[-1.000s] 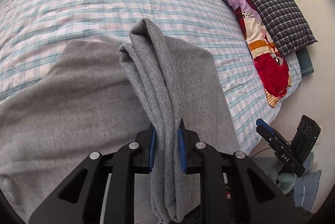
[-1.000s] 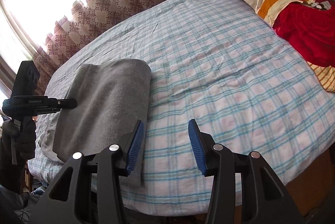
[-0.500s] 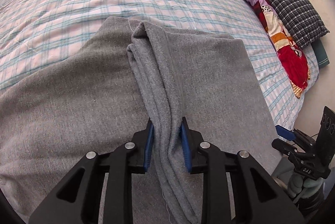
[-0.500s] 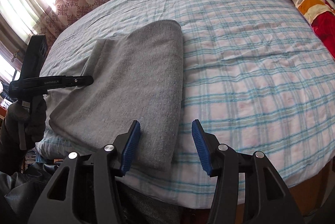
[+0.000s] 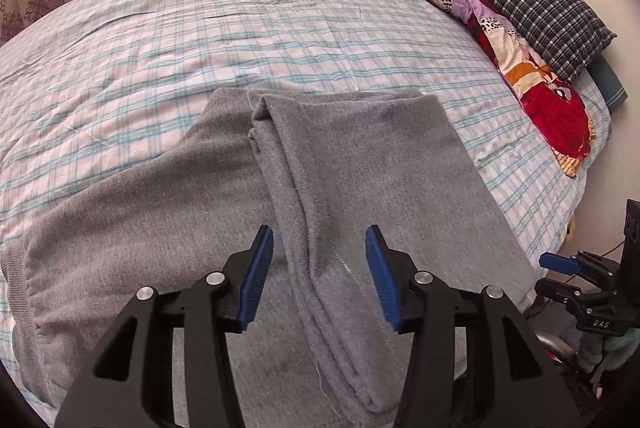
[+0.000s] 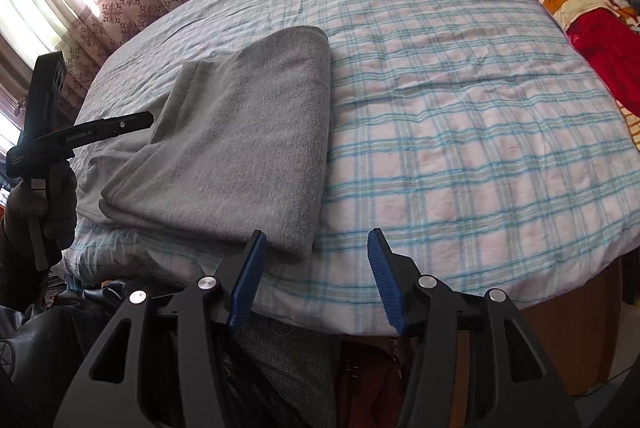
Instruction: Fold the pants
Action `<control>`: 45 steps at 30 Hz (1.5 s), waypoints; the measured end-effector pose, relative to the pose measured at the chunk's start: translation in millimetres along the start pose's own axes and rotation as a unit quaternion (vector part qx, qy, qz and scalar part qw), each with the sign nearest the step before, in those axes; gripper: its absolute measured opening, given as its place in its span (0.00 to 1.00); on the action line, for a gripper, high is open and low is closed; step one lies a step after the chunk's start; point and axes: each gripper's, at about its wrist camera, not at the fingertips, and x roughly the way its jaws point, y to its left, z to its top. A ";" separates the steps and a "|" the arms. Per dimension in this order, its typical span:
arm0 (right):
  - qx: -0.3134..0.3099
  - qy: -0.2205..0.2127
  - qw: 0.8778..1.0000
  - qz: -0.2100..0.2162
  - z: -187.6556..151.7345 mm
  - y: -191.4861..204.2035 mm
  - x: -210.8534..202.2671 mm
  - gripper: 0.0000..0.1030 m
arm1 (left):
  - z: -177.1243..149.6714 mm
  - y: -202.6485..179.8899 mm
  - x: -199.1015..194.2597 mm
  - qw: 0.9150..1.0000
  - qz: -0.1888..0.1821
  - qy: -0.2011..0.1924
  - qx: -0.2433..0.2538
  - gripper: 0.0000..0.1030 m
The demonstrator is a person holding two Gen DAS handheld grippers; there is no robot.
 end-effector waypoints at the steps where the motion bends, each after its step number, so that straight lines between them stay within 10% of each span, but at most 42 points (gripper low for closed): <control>1: -0.008 0.003 1.000 -0.005 -2.0 4.2 2.3 0.51 | -2.0 -6.7 -2.5 1.000 -0.004 -0.002 0.007 0.52; 6: -0.026 0.002 0.998 -0.058 -0.6 17.3 16.4 0.51 | -13.9 -36.4 -5.8 0.999 0.000 -0.012 0.053 0.58; 16: 0.091 0.014 0.995 -0.037 -4.5 -27.3 22.5 0.58 | -44.2 -41.3 23.7 0.996 0.010 0.020 0.084 0.58; 26: -0.001 0.006 1.000 -0.024 4.1 -5.4 -7.7 0.60 | -39.7 -36.4 21.2 0.997 -0.014 0.024 0.070 0.66; 45: -0.034 -0.063 0.994 0.080 163.5 43.8 89.1 0.60 | 20.0 -23.1 32.7 0.999 -0.033 0.005 0.000 0.68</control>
